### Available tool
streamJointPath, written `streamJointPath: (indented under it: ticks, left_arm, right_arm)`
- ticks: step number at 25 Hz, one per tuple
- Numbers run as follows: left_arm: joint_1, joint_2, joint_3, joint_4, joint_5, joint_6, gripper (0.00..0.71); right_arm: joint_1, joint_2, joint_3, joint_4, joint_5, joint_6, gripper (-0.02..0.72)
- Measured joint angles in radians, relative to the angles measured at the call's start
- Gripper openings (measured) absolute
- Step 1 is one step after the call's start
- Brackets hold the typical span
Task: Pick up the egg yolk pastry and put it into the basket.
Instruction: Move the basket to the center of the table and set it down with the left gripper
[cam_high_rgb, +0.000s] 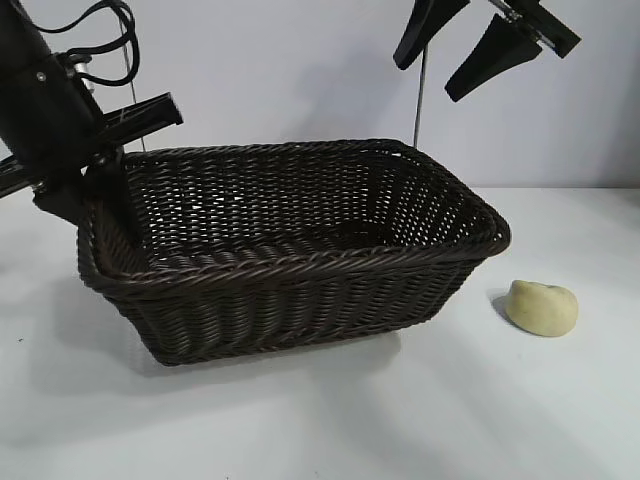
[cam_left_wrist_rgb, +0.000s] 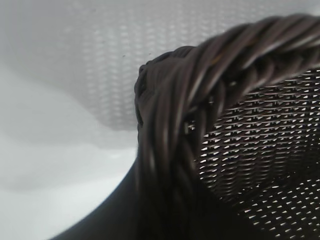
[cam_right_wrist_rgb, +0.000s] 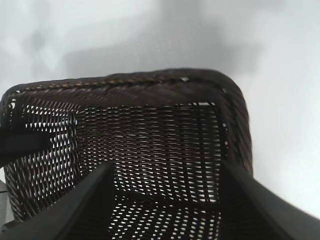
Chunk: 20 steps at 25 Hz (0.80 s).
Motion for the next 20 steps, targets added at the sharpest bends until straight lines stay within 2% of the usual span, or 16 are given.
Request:
streamJointPath:
  ticks: [9, 13, 20]
  left_arm:
    - [0.000, 0.132, -0.191, 0.003, 0.123, 0.199, 0.099]
    - [0.006, 0.172, -0.245, 0.001, 0.140, 0.219, 0.099]
    - [0.084, 0.214, -0.259, -0.102, 0.147, 0.292, 0.099]
  right_arm:
    - [0.000, 0.000, 0.000, 0.000, 0.000, 0.000, 0.444]
    - [0.000, 0.000, 0.000, 0.000, 0.000, 0.000, 0.444]
    - [0.000, 0.000, 0.000, 0.000, 0.002, 0.000, 0.444]
